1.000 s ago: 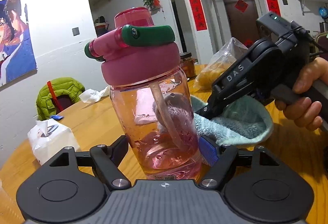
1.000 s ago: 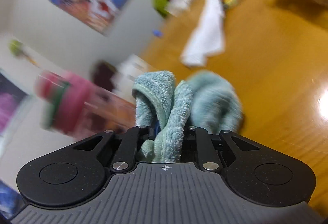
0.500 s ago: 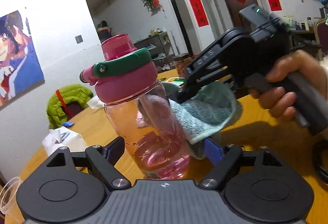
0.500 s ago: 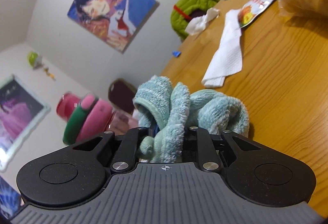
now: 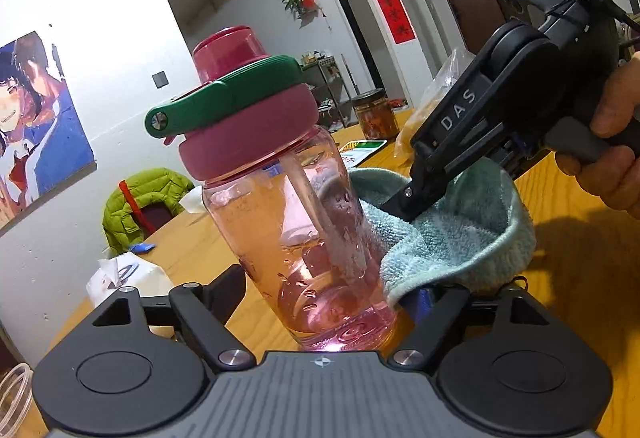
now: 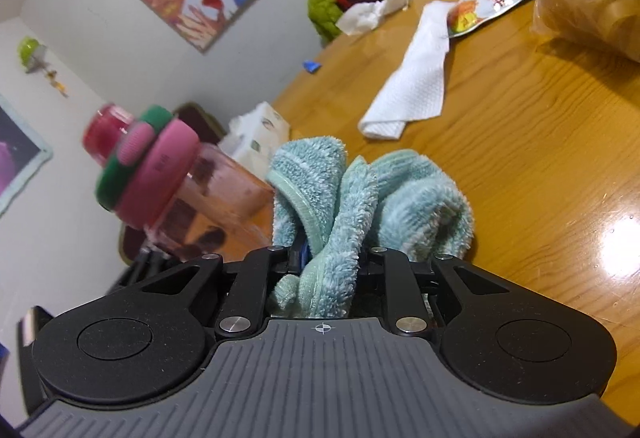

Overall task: Clean container
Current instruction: 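Hold the bottle with the left tool while the right tool rubs the towel around it, then hold the bottle with the left tool while the right tool wipes its lower body, then hold the bottle with the left tool while the right tool wipes near the lid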

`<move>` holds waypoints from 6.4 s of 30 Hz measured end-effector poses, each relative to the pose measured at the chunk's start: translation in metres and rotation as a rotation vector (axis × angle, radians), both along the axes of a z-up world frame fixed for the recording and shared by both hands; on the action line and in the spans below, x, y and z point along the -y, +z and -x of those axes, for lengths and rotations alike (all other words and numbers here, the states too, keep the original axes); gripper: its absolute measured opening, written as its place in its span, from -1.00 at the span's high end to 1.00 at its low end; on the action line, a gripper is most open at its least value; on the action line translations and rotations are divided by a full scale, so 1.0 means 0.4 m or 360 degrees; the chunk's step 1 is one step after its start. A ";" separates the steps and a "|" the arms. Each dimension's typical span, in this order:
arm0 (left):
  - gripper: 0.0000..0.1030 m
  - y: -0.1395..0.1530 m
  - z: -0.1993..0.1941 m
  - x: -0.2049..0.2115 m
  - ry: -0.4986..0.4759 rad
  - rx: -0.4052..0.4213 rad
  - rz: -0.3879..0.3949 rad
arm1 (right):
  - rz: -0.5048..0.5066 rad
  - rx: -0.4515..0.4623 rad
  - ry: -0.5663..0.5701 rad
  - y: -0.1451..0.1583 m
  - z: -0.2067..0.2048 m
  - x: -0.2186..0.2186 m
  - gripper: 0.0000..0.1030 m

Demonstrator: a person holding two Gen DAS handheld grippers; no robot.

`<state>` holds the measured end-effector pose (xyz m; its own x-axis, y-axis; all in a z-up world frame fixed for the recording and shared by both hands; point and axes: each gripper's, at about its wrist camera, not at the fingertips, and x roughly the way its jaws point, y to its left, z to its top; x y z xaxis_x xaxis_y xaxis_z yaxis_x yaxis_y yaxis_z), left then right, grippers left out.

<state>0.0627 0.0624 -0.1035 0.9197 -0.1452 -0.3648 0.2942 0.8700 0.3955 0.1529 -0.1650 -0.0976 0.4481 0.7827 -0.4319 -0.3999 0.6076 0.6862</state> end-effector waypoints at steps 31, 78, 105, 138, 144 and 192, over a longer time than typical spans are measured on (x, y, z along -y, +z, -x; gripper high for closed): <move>-0.44 0.021 0.052 -0.030 -0.0047 0.0005 0.0025 | -0.0529 0.0122 0.0037 0.021 0.063 0.104 0.58; -0.53 -0.003 0.016 0.012 -0.0076 0.0069 -0.0029 | -0.0426 -0.0212 -0.0046 -0.056 0.010 0.082 0.56; -0.73 0.024 0.066 0.017 0.0051 0.0046 0.0010 | -0.0188 -0.0042 -0.0071 -0.033 -0.001 0.033 0.54; -0.61 0.005 0.098 0.047 -0.0067 0.0029 0.0012 | -0.0201 0.0122 0.0056 0.017 0.035 0.045 0.61; -0.60 0.008 0.101 0.050 -0.0050 0.0034 0.0013 | -0.0625 -0.0027 0.0105 -0.003 0.020 0.093 0.61; -0.67 -0.011 0.030 0.041 0.0006 0.0038 -0.0040 | -0.0176 -0.0002 0.0039 -0.004 0.033 0.064 0.57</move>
